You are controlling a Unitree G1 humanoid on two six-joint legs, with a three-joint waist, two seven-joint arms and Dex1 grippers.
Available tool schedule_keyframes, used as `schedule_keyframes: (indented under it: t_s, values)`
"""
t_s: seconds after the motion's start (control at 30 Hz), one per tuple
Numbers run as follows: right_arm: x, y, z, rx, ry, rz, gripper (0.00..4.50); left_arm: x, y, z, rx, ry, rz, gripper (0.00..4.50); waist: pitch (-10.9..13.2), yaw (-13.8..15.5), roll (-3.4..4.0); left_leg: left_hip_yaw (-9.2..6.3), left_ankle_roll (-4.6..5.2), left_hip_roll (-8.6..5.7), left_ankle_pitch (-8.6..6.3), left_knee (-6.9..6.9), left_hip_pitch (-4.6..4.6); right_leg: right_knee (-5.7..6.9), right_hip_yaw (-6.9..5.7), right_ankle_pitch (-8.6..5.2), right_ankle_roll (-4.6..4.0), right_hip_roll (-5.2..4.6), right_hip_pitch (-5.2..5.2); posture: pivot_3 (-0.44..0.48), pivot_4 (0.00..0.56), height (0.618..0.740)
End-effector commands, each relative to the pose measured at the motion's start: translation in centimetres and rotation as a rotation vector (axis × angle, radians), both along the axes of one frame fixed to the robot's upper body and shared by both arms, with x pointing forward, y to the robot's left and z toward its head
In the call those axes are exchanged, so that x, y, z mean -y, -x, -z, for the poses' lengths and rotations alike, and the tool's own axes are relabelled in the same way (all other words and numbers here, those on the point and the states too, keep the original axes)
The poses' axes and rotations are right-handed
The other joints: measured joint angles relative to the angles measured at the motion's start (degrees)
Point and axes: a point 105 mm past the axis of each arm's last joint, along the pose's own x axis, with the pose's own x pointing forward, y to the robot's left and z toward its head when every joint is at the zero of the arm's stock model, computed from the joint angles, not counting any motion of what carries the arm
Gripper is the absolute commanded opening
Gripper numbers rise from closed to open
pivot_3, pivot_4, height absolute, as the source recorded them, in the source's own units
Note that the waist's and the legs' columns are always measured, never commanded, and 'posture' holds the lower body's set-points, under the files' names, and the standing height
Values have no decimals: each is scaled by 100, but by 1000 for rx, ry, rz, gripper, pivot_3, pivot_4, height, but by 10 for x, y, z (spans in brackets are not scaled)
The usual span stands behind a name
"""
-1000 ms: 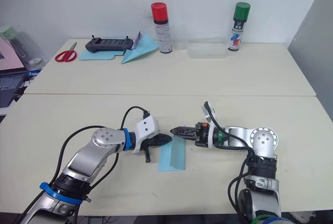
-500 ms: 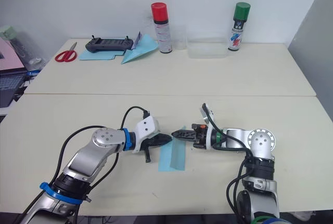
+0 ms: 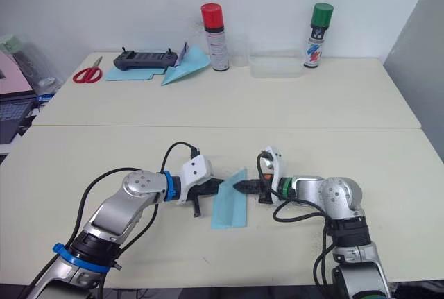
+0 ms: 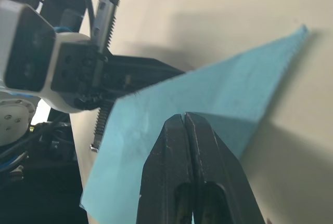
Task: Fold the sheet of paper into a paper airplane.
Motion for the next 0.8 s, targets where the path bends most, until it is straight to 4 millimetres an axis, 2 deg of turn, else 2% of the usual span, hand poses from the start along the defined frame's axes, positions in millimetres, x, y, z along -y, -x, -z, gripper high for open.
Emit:
schedule_keyframes:
  t_s: [0.03, 0.23, 0.53, 0.67, 0.8]
  values:
    - [-4, 0, -4, 121, 27, -41, 28, -1, 7, 14, -50, -39, 12, 0, 0, 1, 0, 1, 0, 0, 0, 0, 0, -2, 0, 0, 0, 0, 0, 0, 150, 740]
    - [-11, 3, 3, 219, 82, -104, 28, -2, 7, 14, -51, -45, 13, 0, 0, 6, 0, -1, 0, 0, 0, 0, 1, 0, -1, 0, 0, 0, 0, 0, 150, 740]
    - [-7, -6, 18, 358, 211, -112, 28, -6, 5, 11, -46, -49, -1, 0, -1, 8, -2, -1, 0, 0, 0, 1, 5, 0, 0, 0, 0, -1, 3, 0, 150, 740]
    - [-4, -6, 23, 371, 239, -129, 28, -19, -2, 3, -39, -49, -39, 0, -2, 8, -2, -1, 0, 0, 0, 1, 6, 2, -1, 0, 0, -1, 4, 0, 150, 740]
    - [-2, -7, 26, 373, 257, -132, 28, -33, -13, -16, -5, -37, -89, 0, -1, 7, -3, -3, -1, 0, 0, 2, 7, 4, -2, 1, 0, 0, 3, 0, 150, 740]
